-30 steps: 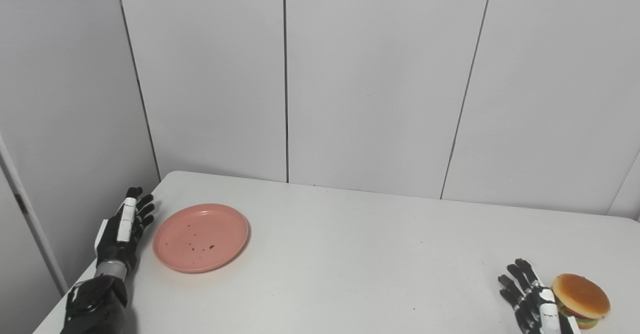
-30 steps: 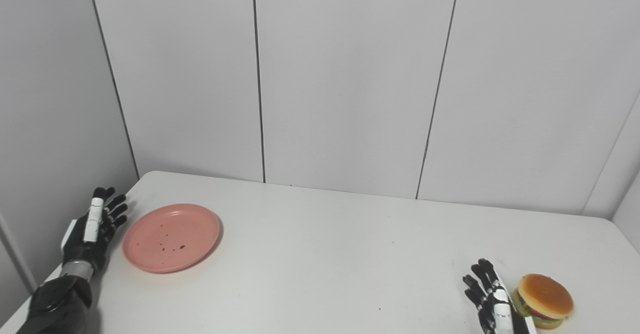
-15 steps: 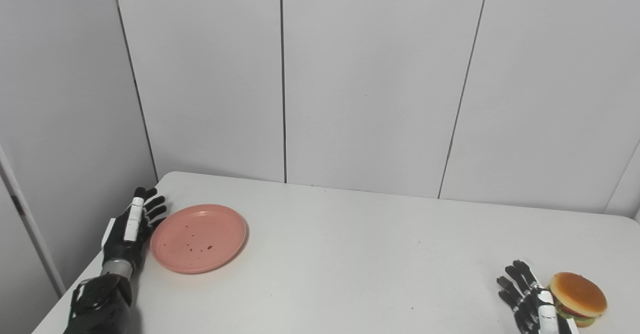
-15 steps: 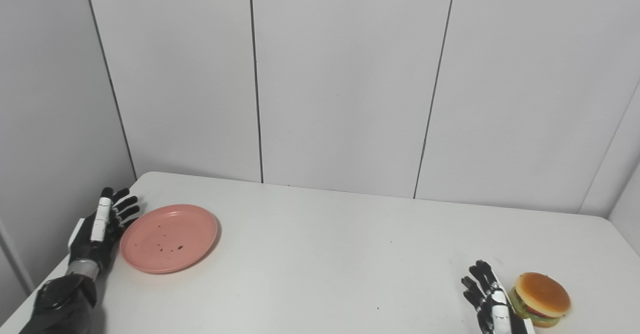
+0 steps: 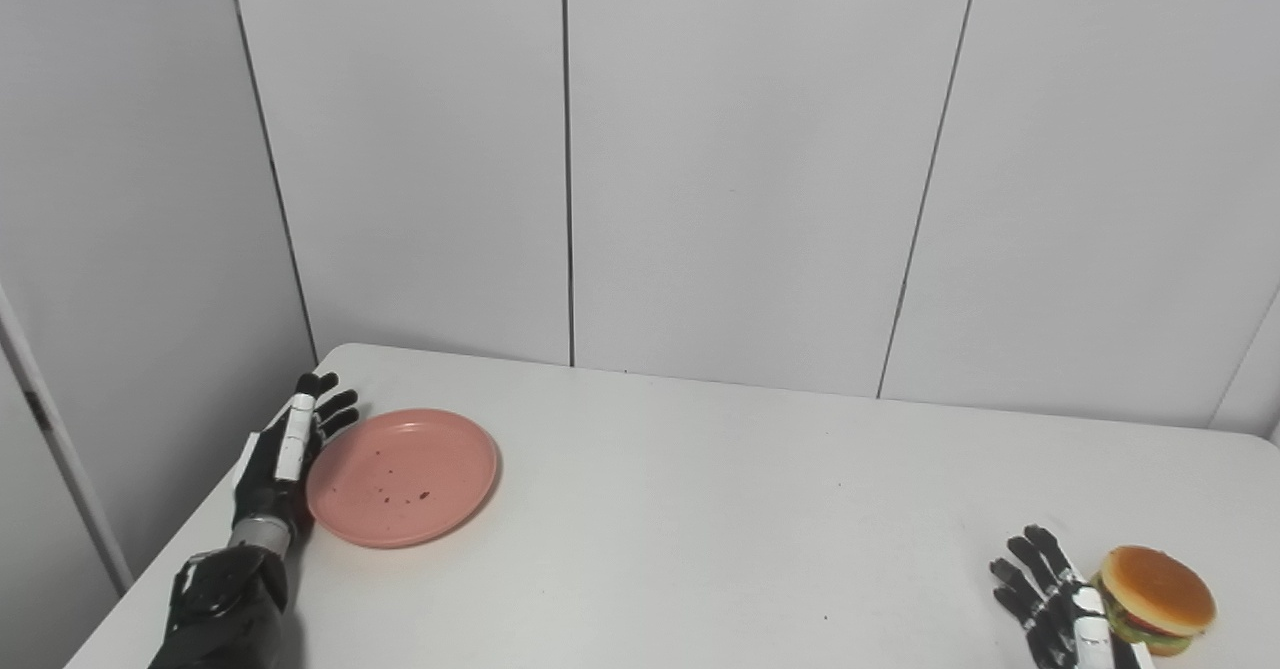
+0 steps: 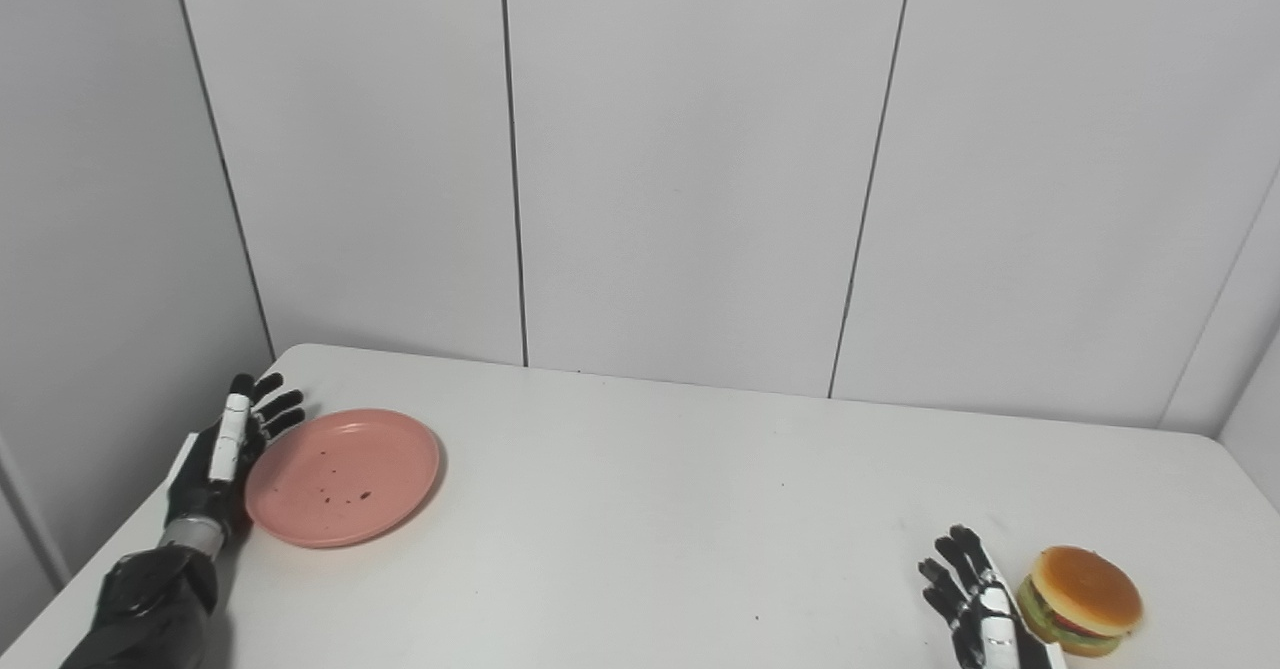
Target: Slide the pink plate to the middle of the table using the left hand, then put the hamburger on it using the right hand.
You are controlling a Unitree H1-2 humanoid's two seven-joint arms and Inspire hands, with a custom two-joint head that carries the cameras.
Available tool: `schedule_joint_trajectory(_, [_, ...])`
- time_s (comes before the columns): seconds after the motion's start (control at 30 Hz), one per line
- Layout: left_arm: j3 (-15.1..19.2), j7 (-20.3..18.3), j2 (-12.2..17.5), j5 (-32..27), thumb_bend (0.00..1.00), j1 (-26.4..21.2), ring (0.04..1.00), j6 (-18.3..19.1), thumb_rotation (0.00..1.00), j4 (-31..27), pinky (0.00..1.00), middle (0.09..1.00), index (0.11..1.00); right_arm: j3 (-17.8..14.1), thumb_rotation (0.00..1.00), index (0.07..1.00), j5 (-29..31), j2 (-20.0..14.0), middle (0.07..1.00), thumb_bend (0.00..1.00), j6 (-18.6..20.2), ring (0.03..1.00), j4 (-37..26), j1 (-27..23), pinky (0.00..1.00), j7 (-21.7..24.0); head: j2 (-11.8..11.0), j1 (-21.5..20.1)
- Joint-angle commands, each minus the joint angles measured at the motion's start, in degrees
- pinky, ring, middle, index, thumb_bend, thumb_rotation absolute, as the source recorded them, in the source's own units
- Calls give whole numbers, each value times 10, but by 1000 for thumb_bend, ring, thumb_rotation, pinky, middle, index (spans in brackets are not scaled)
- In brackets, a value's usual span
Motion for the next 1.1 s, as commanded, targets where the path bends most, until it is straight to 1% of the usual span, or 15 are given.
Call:
schedule_joint_trajectory(0.0, [-3,-13,-7,-3,968,-28,827,-10,874,-15,765,816,840,6,1000,916,2,14,912,795,9,868,15,32,907,-1,1,0])
schedule_joint_trajectory(0.07, [-3,-11,-14,-3,990,-27,820,-7,854,-22,754,807,834,6,1000,916,2,15,911,793,11,867,13,33,909,-1,2,-2])
schedule_joint_trajectory(0.13, [-5,-9,-20,0,1000,-25,824,-3,851,-28,753,817,842,6,1000,916,3,15,911,793,14,867,11,33,912,-1,3,-3])
schedule_joint_trajectory(0.27, [-9,-16,-35,0,1000,-22,833,-6,847,-40,759,818,832,8,1000,913,-1,16,908,791,11,866,10,34,913,-1,6,-5])
schedule_joint_trajectory(0.37, [-14,-22,-45,1,1000,-18,842,-5,862,-51,778,822,838,8,1000,910,-2,17,905,789,11,865,8,35,911,-3,7,-7])
schedule_joint_trajectory(0.43, [-18,-19,-52,3,1000,-15,842,-4,864,-58,781,820,841,8,1000,909,-2,18,904,789,12,864,6,35,909,-3,8,-8])
schedule_joint_trajectory(0.5, [-25,-12,-58,9,1000,-13,831,-4,867,-63,756,809,836,8,1000,906,-3,19,902,789,14,862,4,36,905,-3,9,-9])
schedule_joint_trajectory(0.57, [-30,-14,-65,11,1000,-11,827,-2,866,-69,743,806,834,9,1000,906,-4,20,903,785,16,863,1,36,906,-3,10,-10])
schedule_joint_trajectory(0.63, [-33,-19,-71,9,1000,-10,839,0,867,-74,765,819,848,10,1000,906,-6,20,904,779,16,867,-1,36,907,-4,11,-12])
schedule_joint_trajectory(0.73, [-38,-14,-78,13,991,-7,843,2,879,-85,776,822,857,12,1000,905,-8,20,906,775,18,869,-4,37,908,-4,13,-13])
schedule_joint_trajectory(0.87, [-44,-3,-94,17,993,7,842,21,876,-120,785,816,854,12,1000,902,-9,21,902,782,22,865,-7,37,902,-5,15,-17])
schedule_joint_trajectory(0.93, [-48,-8,-101,18,995,10,849,27,877,-129,795,822,859,13,1000,900,-9,23,901,782,26,863,-10,37,901,-5,16,-20])
schedule_joint_trajectory(1.07, [-52,-3,-116,18,979,16,859,43,876,-148,817,834,861,15,1000,906,-9,24,908,780,33,866,-16,38,902,-6,19,-25])
